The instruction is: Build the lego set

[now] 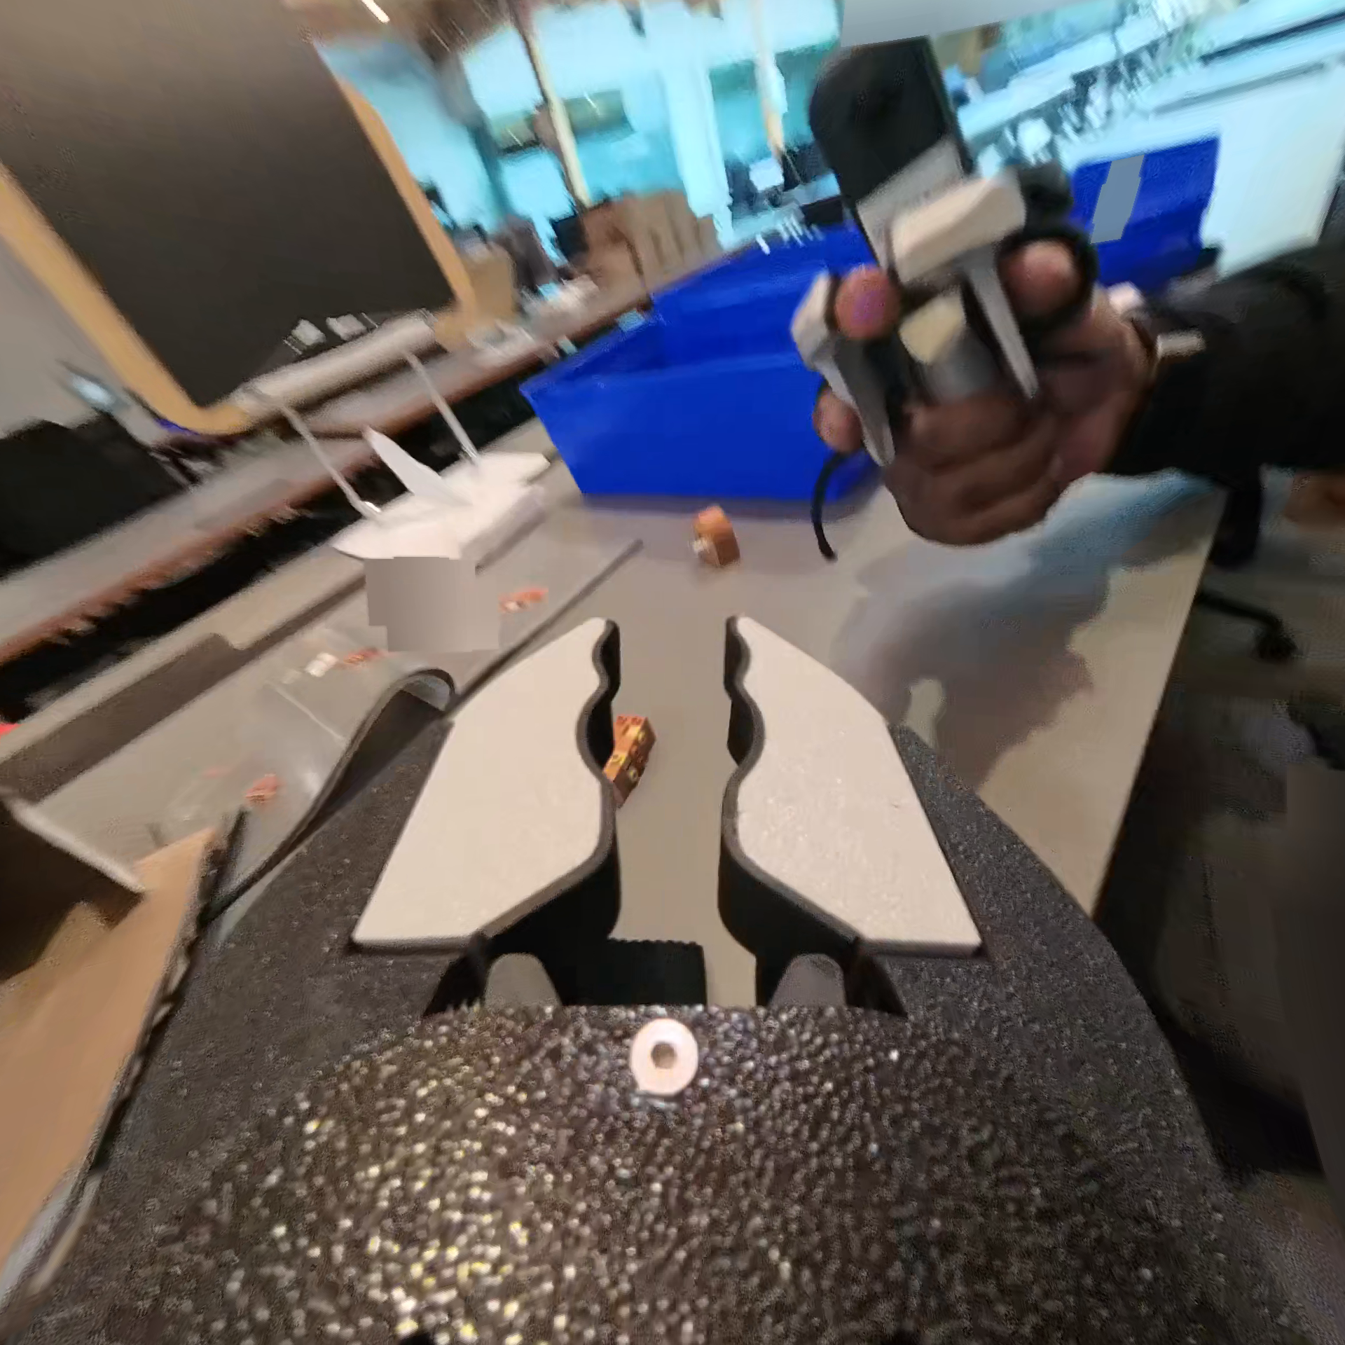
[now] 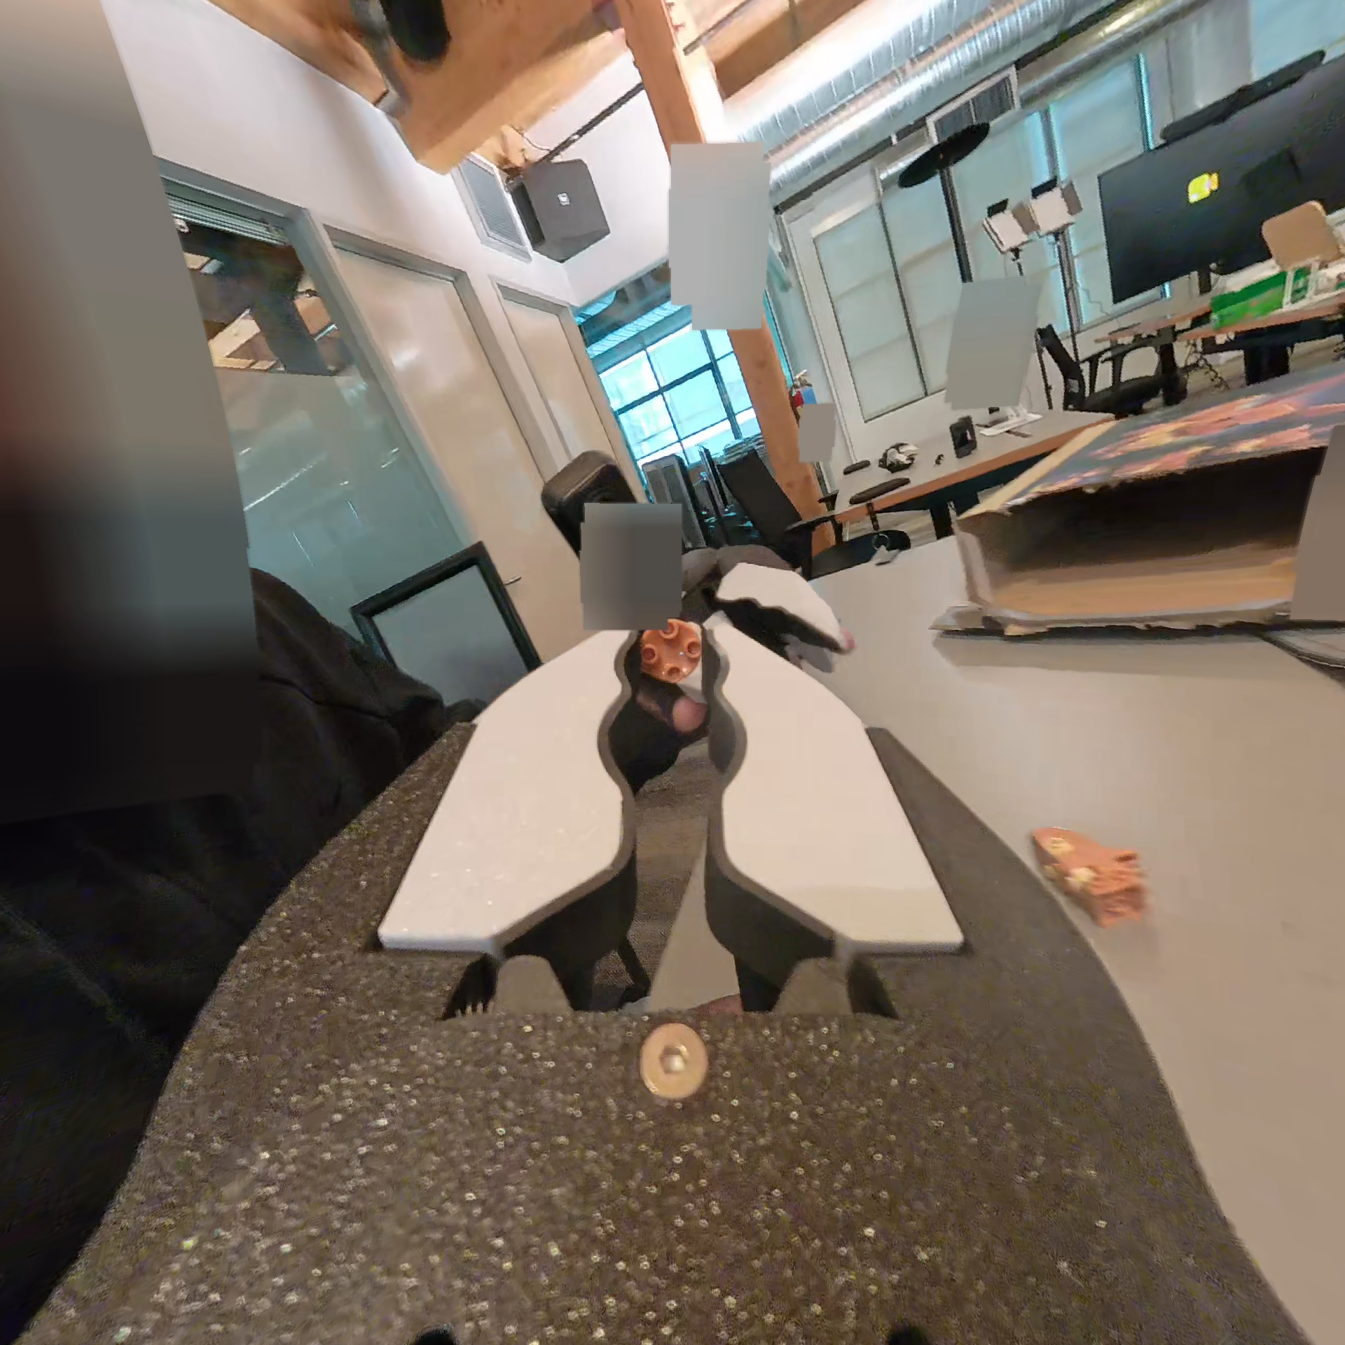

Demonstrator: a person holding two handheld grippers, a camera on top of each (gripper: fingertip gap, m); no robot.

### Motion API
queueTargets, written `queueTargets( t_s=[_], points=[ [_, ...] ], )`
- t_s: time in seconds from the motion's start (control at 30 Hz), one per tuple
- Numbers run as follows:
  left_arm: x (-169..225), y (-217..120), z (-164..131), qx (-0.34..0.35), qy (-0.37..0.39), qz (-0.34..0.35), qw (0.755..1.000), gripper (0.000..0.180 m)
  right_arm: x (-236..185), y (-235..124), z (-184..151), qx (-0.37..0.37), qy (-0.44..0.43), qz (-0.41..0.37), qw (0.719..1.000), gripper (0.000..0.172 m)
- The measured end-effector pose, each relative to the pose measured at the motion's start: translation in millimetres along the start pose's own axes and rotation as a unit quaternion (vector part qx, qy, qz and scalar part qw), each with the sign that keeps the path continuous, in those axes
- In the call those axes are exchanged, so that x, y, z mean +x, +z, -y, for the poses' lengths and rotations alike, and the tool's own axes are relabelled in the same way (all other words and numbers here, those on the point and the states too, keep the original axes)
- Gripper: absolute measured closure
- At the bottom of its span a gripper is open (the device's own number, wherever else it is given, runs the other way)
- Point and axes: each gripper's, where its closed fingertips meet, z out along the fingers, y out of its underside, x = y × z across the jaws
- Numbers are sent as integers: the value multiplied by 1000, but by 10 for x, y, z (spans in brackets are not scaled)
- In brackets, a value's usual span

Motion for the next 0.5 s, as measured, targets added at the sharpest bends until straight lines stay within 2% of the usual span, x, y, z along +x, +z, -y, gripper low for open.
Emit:
queueTargets(
  t_s=[0.1,0.23,0.4,0.47,0.5],
  points=[
    [-185,351,-381,-85,6,-59,995,149,299,38,46,-14,2,-7,1000,156],
    [-246,590,-776,-163,14,-119,979,146,551,102,8,-30,14,-1,999,156],
    [-257,701,-1051,-238,10,-157,958,138,738,148,-33,-24,24,6,999,157],
    [-259,730,-1133,-271,14,-167,948,142,768,131,-42,-25,23,2,999,157],
    [-247,747,-1141,-275,13,-179,945,152,776,115,-37,-22,21,-2,1000,157]
  ],
)
